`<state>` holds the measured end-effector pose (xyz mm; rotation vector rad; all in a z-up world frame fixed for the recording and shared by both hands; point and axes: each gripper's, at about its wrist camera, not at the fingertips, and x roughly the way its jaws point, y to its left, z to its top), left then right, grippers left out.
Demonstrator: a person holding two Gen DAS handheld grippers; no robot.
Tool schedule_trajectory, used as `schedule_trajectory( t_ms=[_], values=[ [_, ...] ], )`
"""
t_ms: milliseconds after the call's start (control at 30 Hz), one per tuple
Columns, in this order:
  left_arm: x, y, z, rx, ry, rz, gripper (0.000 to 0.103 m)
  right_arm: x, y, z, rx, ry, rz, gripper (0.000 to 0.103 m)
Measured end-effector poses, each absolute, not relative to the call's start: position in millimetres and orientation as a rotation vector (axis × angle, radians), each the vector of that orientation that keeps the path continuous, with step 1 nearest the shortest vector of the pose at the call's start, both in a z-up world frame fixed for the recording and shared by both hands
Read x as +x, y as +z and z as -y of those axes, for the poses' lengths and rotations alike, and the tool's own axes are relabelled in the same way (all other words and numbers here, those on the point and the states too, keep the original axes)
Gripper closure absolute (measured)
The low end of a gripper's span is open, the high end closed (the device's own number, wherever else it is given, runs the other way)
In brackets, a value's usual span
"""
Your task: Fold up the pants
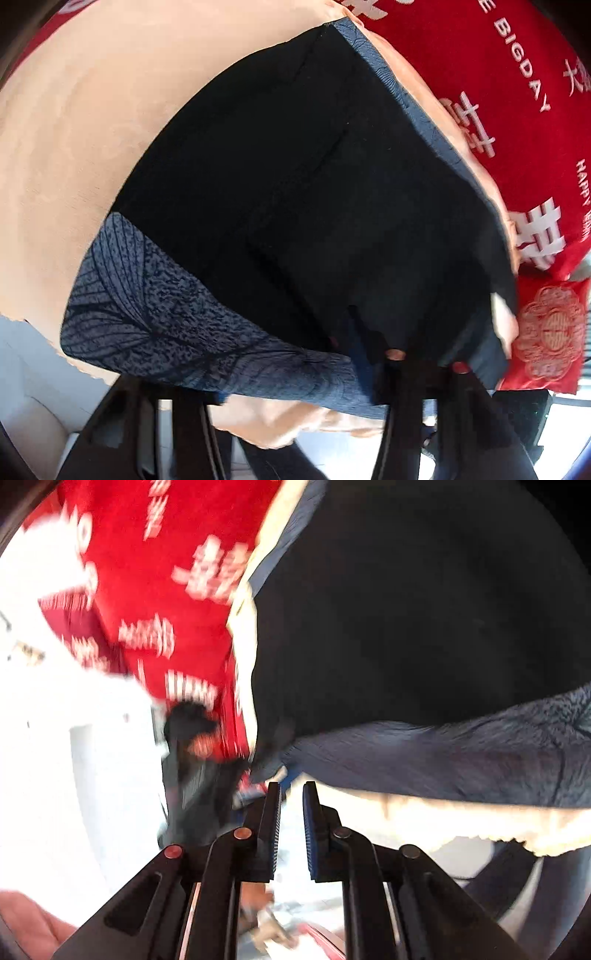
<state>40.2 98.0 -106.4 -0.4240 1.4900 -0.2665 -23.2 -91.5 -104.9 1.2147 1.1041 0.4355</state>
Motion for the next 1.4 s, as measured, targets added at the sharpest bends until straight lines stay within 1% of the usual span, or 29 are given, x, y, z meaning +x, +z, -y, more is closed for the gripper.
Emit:
schedule_trajectory(
  t_ms=[33, 67, 100, 133, 167, 200, 300, 400, 433, 467, 500, 533, 567, 600, 667, 733, 767, 800, 867, 933, 1000, 1100, 1200, 1300, 1367, 1400],
  values=[
    [39.7, -105.0, -98.0, -0.415, -0.276, -1.484, 0.053, -27.7, -107.3, 97.5, 1.191, 0.412, -1.12, 0.088],
    [38.6, -103.9, -97.2, -0.392, -0.289, -1.486, 0.053, -34.4, -112.4, 106.6, 1.178, 0.376, -1.134, 0.081],
    [38.4, -103.3, -96.0, -0.38, -0.296, -1.49, 0.053, -43.2, -119.0, 119.0, 1.181, 0.322, -1.146, 0.066],
    [38.0, -103.4, -96.3, -0.37, -0.303, -1.493, 0.053, -52.8, -125.3, 130.7, 1.201, 0.28, -1.145, 0.057],
    [38.5, -103.4, -95.7, -0.364, -0.307, -1.495, 0.053, -62.7, -130.1, 141.9, 1.228, 0.242, -1.137, 0.042],
    [39.3, -103.5, -94.6, -0.363, -0.312, -1.497, 0.053, -75.6, -135.0, 153.8, 1.258, 0.203, -1.123, 0.04],
    [39.9, -102.4, -91.2, -0.341, -0.314, -1.5, 0.053, -103.4, -136.6, 180.8, 1.316, 0.105, -1.063, 0.04],
    [39.7, -102.2, -88.0, -0.312, -0.323, -1.498, 0.054, -127.0, -154.2, 203.1, 1.467, 0.036, -0.937, 0.04],
    [39.8, -102.0, -87.5, -0.306, -0.322, -1.5, 0.064, -130.4, -160.3, 207.0, 1.529, 0.028, -0.892, 0.041],
    [40.2, -102.2, -87.4, -0.297, -0.317, -1.506, 0.065, -130.9, -164.4, 208.2, 1.575, 0.035, -0.86, 0.043],
    [40.2, -102.1, -89.9, -0.305, -0.323, -1.51, 0.065, -131.9, -164.3, 207.3, 1.612, 0.056, -0.815, 0.058],
    [40.6, -102.4, -91.5, -0.314, -0.324, -1.513, 0.065, -132.3, -162.5, 205.1, 1.649, 0.091, -0.772, 0.067],
    [41.0, -103.3, -92.6, -0.32, -0.324, -1.519, 0.065, -133.7, -160.4, 204.0, 1.678, 0.116, -0.736, 0.069],
    [41.1, -103.6, -93.0, -0.321, -0.323, -1.52, 0.065, -133.3, -156.6, 201.9, 1.677, 0.111, -0.72, 0.069],
    [40.0, -103.1, -92.1, -0.312, -0.322, -1.516, 0.065, -130.4, -157.0, 203.2, 1.667, 0.084, -0.737, 0.069],
    [37.5, -101.8, -93.6, -0.295, -0.319, -1.509, 0.078, -132.7, -163.3, 206.4, 1.682, 0.049, -0.764, 0.069],
    [37.0, -100.4, -95.2, -0.307, -0.326, -1.505, 0.078, -131.1, -162.4, 207.7, 1.684, 0.041, -0.767, 0.089],
    [35.9, -97.8, -99.2, -0.323, -0.323, -1.502, 0.078, -125.1, -154.6, 205.9, 1.669, 0.038, -0.773, 0.099],
    [36.9, -88.9, -100.7, -0.348, -0.308, -1.496, 0.078, -115.8, -131.9, 208.7, 1.58, 0.028, -0.827, 0.099],
    [38.6, -76.5, -100.8, -0.367, -0.29, -1.482, 0.078, -97.6, -96.3, 212.4, 1.408, 0.029, -0.921, 0.099],
    [44.2, -51.9, -97.5, -0.409, -0.276, -1.44, 0.078, -74.0, -58.7, 219.6, 1.3, 0.055, -0.959, 0.099],
    [59.5, -14.2, -85.4, -0.43, -0.266, -1.365, 0.078, -42.5, -11.5, 238.8, 1.172, 0.115, -0.965, 0.099],
    [94.3, 14.8, -63.7, -0.418, -0.277, -1.286, 0.078, 9.4, 31.2, 263.7, 1.031, 0.182, -0.981, 0.099],
    [148.7, 23.8, -35.8, -0.358, -0.295, -1.219, 0.078, 80.3, 53.6, 285.0, 0.85, 0.224, -1.041, 0.099],
    [188.2, 12.4, -18.3, -0.307, -0.27, -1.184, 0.077, 126.9, 51.0, 303.0, 0.806, 0.247, -1.077, 0.099],
    [201.4, 3.8, -11.7, -0.291, -0.259, -1.178, 0.075, 147.8, 42.8, 314.3, 0.798, 0.267, -1.1, 0.099]
  ],
)
